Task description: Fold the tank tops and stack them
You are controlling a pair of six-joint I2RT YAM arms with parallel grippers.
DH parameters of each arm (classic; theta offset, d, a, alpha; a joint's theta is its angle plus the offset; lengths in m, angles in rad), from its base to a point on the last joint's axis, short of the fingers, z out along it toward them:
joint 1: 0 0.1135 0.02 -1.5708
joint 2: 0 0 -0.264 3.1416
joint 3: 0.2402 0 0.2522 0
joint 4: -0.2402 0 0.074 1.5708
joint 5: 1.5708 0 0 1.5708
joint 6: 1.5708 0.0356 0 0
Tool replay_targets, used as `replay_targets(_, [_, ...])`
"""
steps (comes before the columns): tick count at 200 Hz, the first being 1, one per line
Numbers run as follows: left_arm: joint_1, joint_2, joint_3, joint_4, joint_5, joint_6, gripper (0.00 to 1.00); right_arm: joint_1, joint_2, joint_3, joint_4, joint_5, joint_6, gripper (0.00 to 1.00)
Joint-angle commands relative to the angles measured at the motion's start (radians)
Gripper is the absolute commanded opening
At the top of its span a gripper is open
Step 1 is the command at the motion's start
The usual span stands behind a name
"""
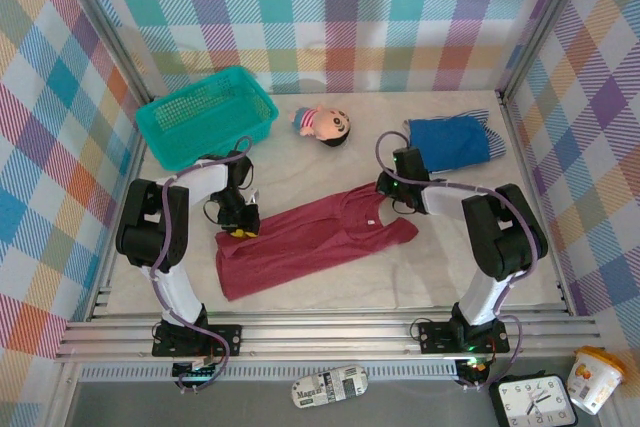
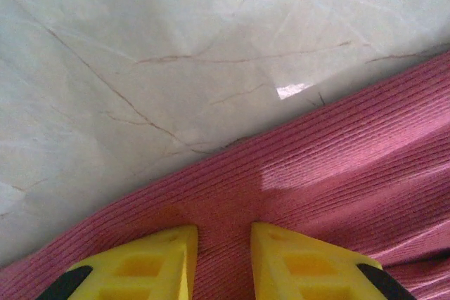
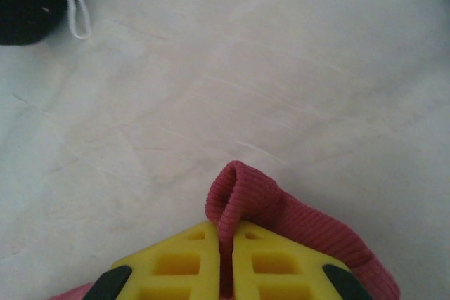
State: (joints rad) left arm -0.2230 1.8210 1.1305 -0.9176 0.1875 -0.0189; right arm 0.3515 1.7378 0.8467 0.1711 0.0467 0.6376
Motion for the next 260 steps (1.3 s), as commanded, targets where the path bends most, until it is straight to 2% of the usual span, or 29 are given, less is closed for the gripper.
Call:
replay_targets(1, [-0.009, 0.019, 0.001, -0.052, 0.005, -0.005, 0.27, -0.019, -0.026, -0.067, 0.21, -0.022, 0.071, 0.12])
replay_targets(27, [-0.008, 0.003, -0.001, -0.067, -0.023, -0.001, 0.27, -0.034, -0.046, -0.159, 0.311, -0.01, 0.11, 0.14])
replay_targets(97, [-0.007, 0.014, 0.018, -0.076, -0.031, 0.016, 0.27, -0.098, -0.044, -0.274, 0.388, -0.042, 0.167, 0.22])
replay_targets(123, [-0.007, 0.031, 0.03, -0.081, -0.027, 0.023, 0.27, -0.115, -0.037, -0.283, 0.378, -0.06, 0.169, 0.2])
replay_targets(154, [-0.006, 0.047, 0.054, -0.091, -0.048, 0.032, 0.27, -0.145, -0.004, -0.291, 0.399, -0.088, 0.178, 0.11])
replay_targets(176, [0.004, 0.07, 0.076, -0.098, -0.063, 0.042, 0.27, -0.175, 0.024, -0.28, 0.421, -0.117, 0.176, 0.08])
replay_targets(222, [0.03, 0.105, 0.124, -0.102, -0.085, 0.061, 0.26, -0.189, 0.084, -0.184, 0.406, -0.139, 0.134, 0.02])
replay_targets(260, [0.047, 0.113, 0.188, -0.112, -0.077, 0.08, 0.28, -0.201, 0.146, -0.091, 0.416, -0.187, 0.084, 0.02])
